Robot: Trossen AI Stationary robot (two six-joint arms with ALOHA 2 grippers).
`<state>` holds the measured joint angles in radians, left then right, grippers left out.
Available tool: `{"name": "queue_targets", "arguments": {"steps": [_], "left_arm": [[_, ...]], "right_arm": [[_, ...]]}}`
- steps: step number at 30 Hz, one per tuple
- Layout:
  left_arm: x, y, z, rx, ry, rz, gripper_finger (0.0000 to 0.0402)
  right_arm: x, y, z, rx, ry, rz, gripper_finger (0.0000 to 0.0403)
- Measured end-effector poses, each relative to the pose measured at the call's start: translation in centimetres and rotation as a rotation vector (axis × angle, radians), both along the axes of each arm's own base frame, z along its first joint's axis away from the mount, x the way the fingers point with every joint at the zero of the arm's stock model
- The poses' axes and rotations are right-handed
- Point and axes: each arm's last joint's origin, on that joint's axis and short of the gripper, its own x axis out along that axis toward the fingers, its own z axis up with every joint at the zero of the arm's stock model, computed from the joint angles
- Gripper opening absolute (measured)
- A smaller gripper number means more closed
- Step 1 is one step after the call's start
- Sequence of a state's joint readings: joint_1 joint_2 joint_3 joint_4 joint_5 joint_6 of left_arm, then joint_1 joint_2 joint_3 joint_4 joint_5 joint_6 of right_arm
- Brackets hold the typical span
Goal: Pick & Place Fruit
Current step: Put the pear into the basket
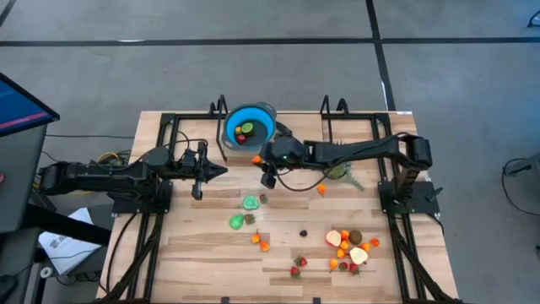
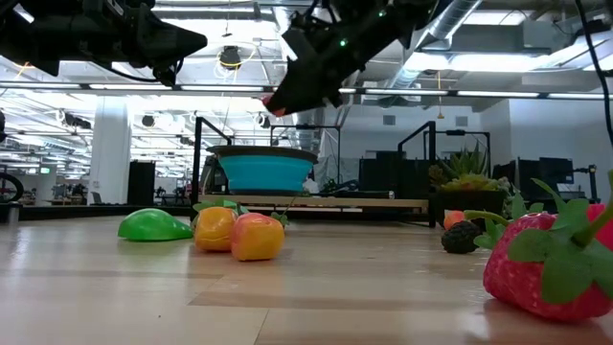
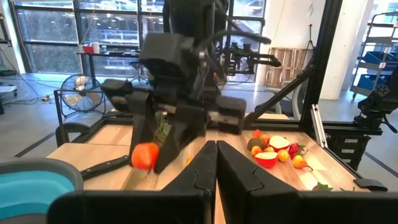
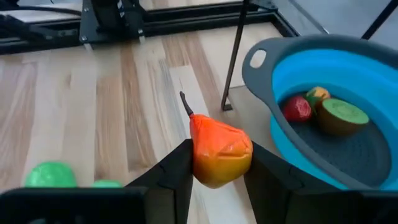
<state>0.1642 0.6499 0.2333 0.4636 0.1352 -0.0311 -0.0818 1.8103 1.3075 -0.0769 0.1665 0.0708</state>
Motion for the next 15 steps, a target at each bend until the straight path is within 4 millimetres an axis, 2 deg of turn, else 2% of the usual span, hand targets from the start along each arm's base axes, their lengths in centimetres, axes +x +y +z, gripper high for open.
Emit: {"name": "queue_targets", "arguments": {"steps": [7,15], "left_arm": [[0.0,0.0,0.0,0.000,0.000,0.000,0.0002],[0.0,0.0,0.0,0.000,0.000,0.000,0.0002]], "right_arm": [[0.1,-0.1,-0.1,-0.002,-0.003,-0.005,0.0118],[0.1,-1.6,0.3,-0.029,-0.037,-0.077,0.0118]]}}
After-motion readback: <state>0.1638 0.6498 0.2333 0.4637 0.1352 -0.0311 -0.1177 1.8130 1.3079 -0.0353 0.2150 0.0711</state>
